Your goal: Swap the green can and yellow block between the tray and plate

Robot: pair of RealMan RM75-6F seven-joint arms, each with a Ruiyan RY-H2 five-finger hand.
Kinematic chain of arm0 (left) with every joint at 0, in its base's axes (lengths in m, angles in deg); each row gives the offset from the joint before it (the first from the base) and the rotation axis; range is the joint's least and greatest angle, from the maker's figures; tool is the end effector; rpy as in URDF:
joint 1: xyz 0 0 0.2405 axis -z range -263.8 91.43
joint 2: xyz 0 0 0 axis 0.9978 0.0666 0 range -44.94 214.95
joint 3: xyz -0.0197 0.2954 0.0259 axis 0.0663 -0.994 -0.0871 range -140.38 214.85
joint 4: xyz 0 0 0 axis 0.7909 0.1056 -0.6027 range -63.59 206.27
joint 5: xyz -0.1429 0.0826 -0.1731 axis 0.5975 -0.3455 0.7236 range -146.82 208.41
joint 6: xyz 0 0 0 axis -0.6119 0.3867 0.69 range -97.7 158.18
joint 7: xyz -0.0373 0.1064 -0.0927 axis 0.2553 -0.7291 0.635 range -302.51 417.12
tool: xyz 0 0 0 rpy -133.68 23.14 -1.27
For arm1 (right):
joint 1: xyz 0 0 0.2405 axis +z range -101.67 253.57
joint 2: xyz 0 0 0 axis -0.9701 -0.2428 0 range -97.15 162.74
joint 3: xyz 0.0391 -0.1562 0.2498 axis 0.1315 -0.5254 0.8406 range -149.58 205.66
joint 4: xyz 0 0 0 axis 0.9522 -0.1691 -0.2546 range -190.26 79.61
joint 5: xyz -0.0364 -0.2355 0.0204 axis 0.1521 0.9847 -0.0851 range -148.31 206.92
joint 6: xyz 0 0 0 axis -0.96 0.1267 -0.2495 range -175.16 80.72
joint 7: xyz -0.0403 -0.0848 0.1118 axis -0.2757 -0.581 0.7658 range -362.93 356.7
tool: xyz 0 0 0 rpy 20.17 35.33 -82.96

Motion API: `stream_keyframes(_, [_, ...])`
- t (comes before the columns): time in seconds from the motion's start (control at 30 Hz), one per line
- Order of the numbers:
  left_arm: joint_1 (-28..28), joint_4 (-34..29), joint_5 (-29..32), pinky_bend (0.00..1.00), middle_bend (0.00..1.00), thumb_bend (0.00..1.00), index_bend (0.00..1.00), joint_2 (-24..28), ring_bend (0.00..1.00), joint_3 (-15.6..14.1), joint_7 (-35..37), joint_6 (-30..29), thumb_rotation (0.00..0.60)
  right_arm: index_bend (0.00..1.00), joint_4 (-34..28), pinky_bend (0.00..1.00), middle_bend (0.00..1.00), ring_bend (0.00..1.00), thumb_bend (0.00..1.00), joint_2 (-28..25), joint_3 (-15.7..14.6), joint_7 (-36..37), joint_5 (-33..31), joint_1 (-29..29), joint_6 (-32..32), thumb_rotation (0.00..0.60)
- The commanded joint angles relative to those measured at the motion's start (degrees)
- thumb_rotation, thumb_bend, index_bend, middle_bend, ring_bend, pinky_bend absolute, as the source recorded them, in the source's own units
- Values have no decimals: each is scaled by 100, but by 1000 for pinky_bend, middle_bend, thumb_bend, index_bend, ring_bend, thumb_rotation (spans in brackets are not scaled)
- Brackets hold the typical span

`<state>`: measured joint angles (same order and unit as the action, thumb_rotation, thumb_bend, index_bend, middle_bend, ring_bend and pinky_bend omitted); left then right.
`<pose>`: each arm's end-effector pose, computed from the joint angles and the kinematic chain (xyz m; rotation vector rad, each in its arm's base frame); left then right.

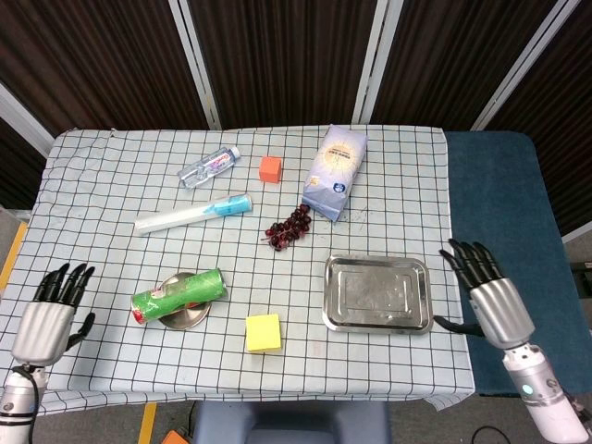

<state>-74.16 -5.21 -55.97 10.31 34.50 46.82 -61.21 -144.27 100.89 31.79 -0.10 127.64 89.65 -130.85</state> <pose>-0.3719 0.2170 0.1100 -1.5217 -0.5762 -0.8141 -0.3043 -0.2389 0.1173 1.6462 -0.7571 1.1596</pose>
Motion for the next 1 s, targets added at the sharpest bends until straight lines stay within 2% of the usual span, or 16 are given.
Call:
stream_keyframes(0.03, [-200,197,138,146,100,382,58,-37,63,136,86,-113,600,53,-714,0,0,0,0,26,-2,-220,71,829,1272,600])
stream_keyframes(0.23, [-306,96,238,143,99,382,58,30,63,283,-43,-138,600,73,-1271,17,0,0,0,448,169,-435,-397,1829,2928,600])
stream_keyframes(0.4, [-320,-21,297,142,97,382,67,100,63,322,-42,55,600,84,-1248,23,0,0,0,1108,426,-1097,-1194,2361,3705,600])
stream_keyframes(0.53, [-289,3,374,142,98,384,72,107,63,328,-12,327,600,100,-1158,1,0,0,0,1587,523,-1570,-1720,2620,3941,600])
stream_keyframes(0.8, [-298,-25,256,141,98,385,73,108,63,346,-22,389,600,106,-835,0,0,0,0,2340,551,-2198,-2629,3097,4262,600])
stream_keyframes(1.0, [-337,-83,223,140,98,385,74,162,63,374,101,401,600,108,-338,0,14,0,0,2950,500,-2790,-3098,3338,4064,600])
